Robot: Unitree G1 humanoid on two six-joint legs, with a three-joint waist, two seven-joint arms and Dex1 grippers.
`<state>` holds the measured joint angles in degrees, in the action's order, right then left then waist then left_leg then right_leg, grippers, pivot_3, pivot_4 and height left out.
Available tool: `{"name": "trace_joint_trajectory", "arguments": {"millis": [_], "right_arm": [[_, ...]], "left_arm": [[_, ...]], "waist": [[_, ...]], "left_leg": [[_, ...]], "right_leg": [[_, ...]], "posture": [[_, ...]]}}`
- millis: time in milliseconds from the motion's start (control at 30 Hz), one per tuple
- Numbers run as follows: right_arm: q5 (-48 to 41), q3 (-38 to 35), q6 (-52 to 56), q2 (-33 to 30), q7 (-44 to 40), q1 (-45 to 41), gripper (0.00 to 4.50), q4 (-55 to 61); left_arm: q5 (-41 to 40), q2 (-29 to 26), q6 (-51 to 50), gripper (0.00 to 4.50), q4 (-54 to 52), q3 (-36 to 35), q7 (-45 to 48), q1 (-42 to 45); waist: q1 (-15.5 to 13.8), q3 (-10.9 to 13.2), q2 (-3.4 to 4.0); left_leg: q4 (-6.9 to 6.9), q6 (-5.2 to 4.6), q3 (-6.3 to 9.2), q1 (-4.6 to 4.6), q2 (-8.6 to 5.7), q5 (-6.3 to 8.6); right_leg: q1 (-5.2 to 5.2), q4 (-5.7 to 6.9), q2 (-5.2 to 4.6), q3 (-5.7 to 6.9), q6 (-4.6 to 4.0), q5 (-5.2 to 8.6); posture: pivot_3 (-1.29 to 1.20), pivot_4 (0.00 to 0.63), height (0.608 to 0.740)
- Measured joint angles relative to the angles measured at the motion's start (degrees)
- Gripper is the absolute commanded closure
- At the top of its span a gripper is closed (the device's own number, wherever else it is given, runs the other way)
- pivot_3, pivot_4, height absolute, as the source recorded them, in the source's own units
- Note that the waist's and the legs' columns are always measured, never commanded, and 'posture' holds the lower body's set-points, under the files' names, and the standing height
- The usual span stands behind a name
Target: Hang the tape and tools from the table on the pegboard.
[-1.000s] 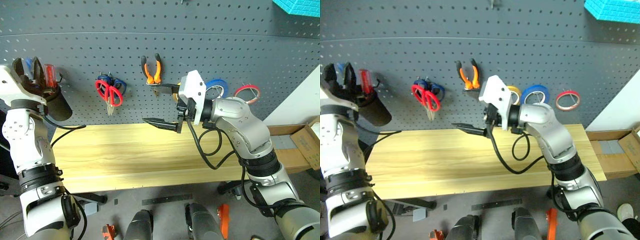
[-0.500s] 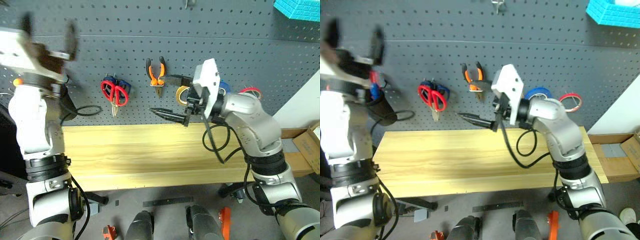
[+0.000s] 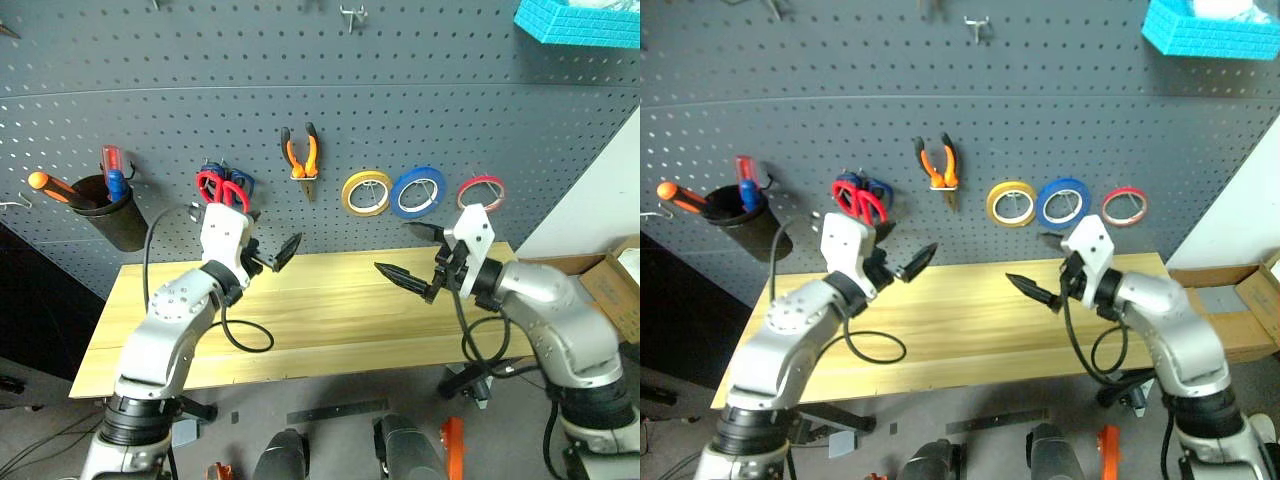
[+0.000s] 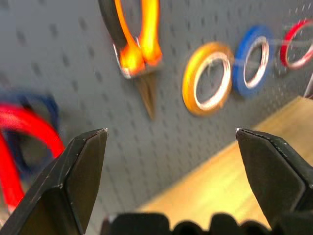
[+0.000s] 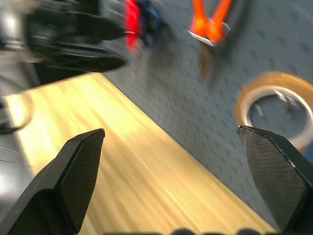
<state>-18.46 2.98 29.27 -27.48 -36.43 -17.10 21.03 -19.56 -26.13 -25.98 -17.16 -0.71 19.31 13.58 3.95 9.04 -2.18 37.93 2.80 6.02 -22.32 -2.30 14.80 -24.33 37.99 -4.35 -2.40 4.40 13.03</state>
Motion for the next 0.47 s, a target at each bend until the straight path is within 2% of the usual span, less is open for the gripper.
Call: {"name": "trace_joint_trajectory", "arguments": {"millis": [100, 233, 467], "right_arm": [[7.6, 0.5, -9.6, 4.8, 8.2, 4.8, 0.0, -6.9], [13.3, -0.9, -20.9, 10.7, 17.7, 11.2, 0.0, -16.9], [16.9, -2.9, -30.4, 12.4, 23.0, 12.3, 0.0, -30.2]], "left_arm": [[2.0, 3.0, 1.8, 0.01, 1.6, 0.4, -1.5, -3.7], [5.2, 6.3, 7.6, 0.01, 10.3, -2.3, -5.3, -8.6], [10.6, 9.5, 19.5, 0.01, 25.3, -6.5, -11.0, -13.7]], "waist": [[-0.1, -1.0, 0.22], [-0.1, -2.3, 0.75], [-0.6, -4.3, 0.87]], "left_leg": [[-0.1, -0.01, -0.05, 0.79, 0.0, 0.02], [-0.23, -0.09, -0.08, 1.85, 0.15, 0.09], [-0.16, -0.11, -0.09, 2.17, 0.16, 0.08]], "right_leg": [[0.84, -0.34, 0.03, -0.01, 0.02, 0.02], [2.09, -0.93, 0.22, -0.01, 0.2, 0.1], [2.45, -1.0, 0.23, -0.05, 0.11, 0.09]], "posture": [[-0.07, 0.034, 0.74], [-0.06, 0.014, 0.74], [-0.04, 0.0, 0.74]]}}
